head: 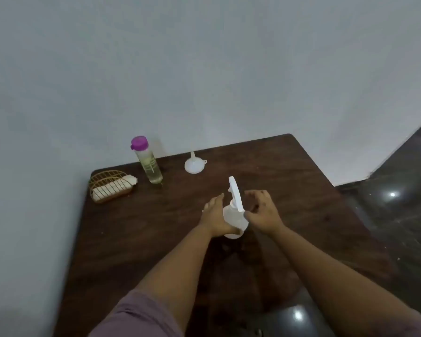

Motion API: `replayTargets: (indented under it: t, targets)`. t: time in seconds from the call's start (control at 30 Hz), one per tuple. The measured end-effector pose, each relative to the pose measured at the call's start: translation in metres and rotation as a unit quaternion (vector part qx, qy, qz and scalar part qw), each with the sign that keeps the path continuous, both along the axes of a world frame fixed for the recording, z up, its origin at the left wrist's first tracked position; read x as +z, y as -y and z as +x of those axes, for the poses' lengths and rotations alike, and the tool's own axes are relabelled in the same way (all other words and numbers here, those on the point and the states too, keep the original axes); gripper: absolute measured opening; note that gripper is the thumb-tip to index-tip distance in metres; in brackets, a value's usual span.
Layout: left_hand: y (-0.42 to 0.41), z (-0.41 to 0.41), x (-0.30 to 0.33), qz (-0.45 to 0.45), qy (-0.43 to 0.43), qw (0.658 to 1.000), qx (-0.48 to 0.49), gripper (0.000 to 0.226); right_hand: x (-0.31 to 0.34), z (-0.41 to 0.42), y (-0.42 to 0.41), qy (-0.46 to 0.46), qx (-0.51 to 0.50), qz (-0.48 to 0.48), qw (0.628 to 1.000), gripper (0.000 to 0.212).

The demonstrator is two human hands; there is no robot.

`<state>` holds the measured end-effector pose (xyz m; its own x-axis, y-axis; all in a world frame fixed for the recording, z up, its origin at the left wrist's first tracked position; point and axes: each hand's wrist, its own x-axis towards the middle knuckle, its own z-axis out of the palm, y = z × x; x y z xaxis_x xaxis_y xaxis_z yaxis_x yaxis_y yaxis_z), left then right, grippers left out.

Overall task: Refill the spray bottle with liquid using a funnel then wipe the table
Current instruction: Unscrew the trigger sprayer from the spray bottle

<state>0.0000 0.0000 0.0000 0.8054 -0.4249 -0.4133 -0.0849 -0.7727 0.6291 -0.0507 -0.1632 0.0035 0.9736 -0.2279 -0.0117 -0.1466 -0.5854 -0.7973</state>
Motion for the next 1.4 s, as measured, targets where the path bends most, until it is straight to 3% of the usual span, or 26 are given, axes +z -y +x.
replayTargets:
  t: [0.07,0.13,0.2,0.4,0.47,0.57,0.67,0.77,0.87,0.97,1.07,1.13,1.2,1.27,1.33,1.4]
  targets:
    - [0.010,0.002,-0.006,-0.063,0.021,0.997,0.049,0.105,-0.003,0.007,-0.007,0.017,0.013,0.027,0.999,0.066]
    - [0.018,0.006,-0.018,-0.092,0.057,0.990,0.088,0.050,-0.011,0.011,-0.018,0.038,0.012,0.040,0.998,0.062]
    - [0.024,0.010,-0.036,-0.114,0.068,0.985,0.107,0.020,-0.018,0.020,-0.027,0.064,-0.004,0.045,0.997,0.054]
    - [0.036,-0.006,-0.034,-0.154,0.066,0.976,0.137,0.045,-0.018,0.025,-0.058,0.098,-0.092,0.141,0.981,0.034]
    - [0.038,-0.006,-0.033,-0.196,-0.015,0.957,0.214,0.064,-0.020,0.029,-0.059,0.104,-0.118,0.163,0.974,0.021]
    - [0.037,-0.002,-0.035,-0.174,-0.034,0.962,0.206,0.075,-0.021,0.033,-0.055,0.098,-0.110,0.161,0.976,0.036]
    - [0.035,0.002,-0.034,-0.088,0.048,0.992,0.081,0.053,-0.021,0.037,-0.050,0.120,-0.051,0.186,0.974,0.025]
    - [0.034,0.004,-0.042,-0.114,0.074,0.988,0.075,0.055,-0.022,0.042,-0.043,0.097,-0.005,0.197,0.976,0.025]
    - [0.032,0.003,-0.053,-0.170,0.102,0.976,0.091,0.060,-0.023,0.050,-0.030,-0.005,0.101,0.198,0.975,0.022]
    - [0.032,0.005,-0.059,-0.178,0.108,0.971,0.119,0.059,-0.010,0.068,-0.006,-0.141,0.271,0.159,0.939,0.041]
    - [0.033,0.009,-0.065,-0.169,0.121,0.972,0.108,0.060,0.003,0.081,0.004,-0.186,0.395,0.109,0.893,0.037]
    - [0.033,0.010,-0.062,-0.160,0.119,0.975,0.097,0.051,0.003,0.070,-0.002,-0.111,0.341,0.128,0.925,0.039]
    - [0.032,0.010,-0.060,-0.161,0.103,0.976,0.102,0.028,-0.007,0.045,-0.011,0.016,0.185,0.174,0.967,0.044]
    - [0.031,0.010,-0.061,-0.166,0.095,0.976,0.101,0.011,-0.017,0.023,-0.017,0.080,0.044,0.233,0.968,0.040]
    - [0.031,0.010,-0.062,-0.166,0.099,0.977,0.093,0.021,-0.021,0.013,-0.020,0.091,-0.001,0.272,0.958,0.033]
    - [0.031,0.011,-0.058,-0.170,0.096,0.977,0.083,0.022,-0.019,0.011,-0.019,0.095,0.032,0.262,0.960,0.026]
